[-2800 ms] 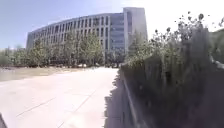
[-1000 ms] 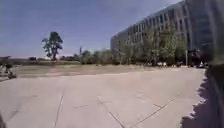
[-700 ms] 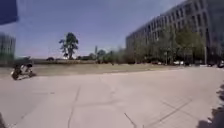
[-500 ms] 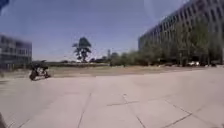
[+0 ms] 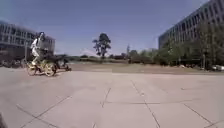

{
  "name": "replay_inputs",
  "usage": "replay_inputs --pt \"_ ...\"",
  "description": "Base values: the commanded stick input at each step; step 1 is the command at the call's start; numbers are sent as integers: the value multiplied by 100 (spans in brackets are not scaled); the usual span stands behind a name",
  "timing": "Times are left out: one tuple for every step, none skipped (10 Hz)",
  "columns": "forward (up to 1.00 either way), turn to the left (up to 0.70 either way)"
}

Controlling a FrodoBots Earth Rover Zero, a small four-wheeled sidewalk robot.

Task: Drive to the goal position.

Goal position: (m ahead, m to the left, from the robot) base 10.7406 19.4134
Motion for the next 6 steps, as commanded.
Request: replay_inputs --pt "100 40" --pt "100 40" --pt "100 40" --pt "100 40" --pt "100 40" --pt "100 40"
